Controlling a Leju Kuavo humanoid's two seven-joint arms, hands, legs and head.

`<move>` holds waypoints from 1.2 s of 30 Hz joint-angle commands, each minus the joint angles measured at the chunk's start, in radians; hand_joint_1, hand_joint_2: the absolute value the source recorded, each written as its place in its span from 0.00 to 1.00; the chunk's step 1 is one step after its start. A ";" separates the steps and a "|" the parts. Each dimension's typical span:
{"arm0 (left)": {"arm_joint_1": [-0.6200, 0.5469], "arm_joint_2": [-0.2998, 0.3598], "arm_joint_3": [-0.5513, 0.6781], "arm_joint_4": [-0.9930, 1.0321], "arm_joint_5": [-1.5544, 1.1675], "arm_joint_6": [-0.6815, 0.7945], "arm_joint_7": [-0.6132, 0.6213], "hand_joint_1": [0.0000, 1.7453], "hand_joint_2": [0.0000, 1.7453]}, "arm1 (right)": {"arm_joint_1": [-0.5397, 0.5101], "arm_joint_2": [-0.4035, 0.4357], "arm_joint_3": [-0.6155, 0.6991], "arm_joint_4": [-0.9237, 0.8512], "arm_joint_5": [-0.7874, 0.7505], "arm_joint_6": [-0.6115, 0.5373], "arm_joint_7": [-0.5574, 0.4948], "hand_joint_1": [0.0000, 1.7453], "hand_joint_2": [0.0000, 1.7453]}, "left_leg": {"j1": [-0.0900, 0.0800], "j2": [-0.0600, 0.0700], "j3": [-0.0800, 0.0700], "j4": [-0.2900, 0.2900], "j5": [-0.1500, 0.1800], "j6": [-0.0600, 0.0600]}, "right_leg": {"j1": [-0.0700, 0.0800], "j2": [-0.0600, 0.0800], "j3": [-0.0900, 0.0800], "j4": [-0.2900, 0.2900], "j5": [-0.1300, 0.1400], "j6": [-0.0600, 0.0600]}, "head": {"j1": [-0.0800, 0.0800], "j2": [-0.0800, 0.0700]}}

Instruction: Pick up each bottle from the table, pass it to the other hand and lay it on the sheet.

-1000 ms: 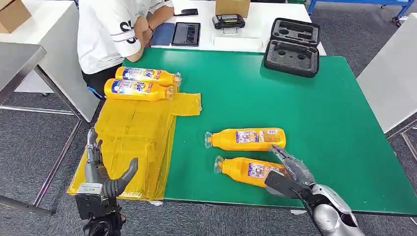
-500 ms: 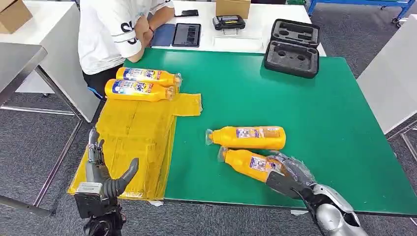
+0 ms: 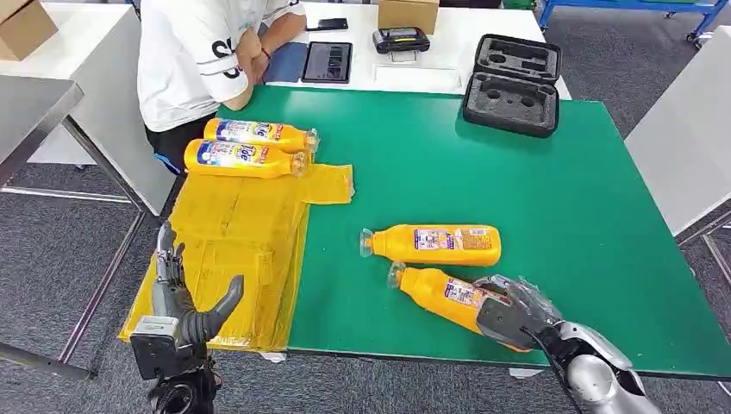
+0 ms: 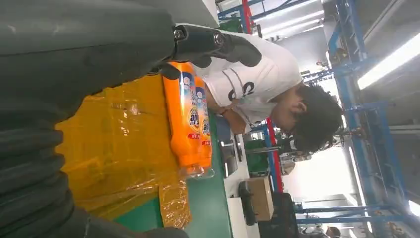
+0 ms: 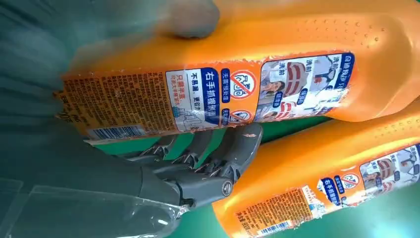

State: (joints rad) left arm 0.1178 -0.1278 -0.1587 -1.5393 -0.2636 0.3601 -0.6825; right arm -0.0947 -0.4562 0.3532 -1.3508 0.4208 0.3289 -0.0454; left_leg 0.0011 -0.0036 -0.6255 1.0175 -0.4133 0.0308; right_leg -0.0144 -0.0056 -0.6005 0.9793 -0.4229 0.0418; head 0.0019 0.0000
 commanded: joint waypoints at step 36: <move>-0.009 0.001 0.012 0.047 0.032 -0.009 0.018 0.00 1.00 | -0.217 -0.051 0.199 0.224 0.042 0.015 0.022 0.04 1.00 | 0.000 0.000 0.005 -0.001 0.000 -0.001 | 0.000 0.001 0.006 -0.002 0.000 -0.001 | 0.000 0.000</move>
State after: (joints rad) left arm 0.1189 -0.1285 -0.1560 -1.5393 -0.2319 0.3540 -0.6680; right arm -0.3126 -0.5200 0.4856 -1.2013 0.4249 0.3583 -0.0427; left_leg 0.0001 -0.0034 -0.6243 1.0175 -0.4128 0.0314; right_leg -0.0152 -0.0053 -0.5989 0.9795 -0.4223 0.0421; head 0.0015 0.0000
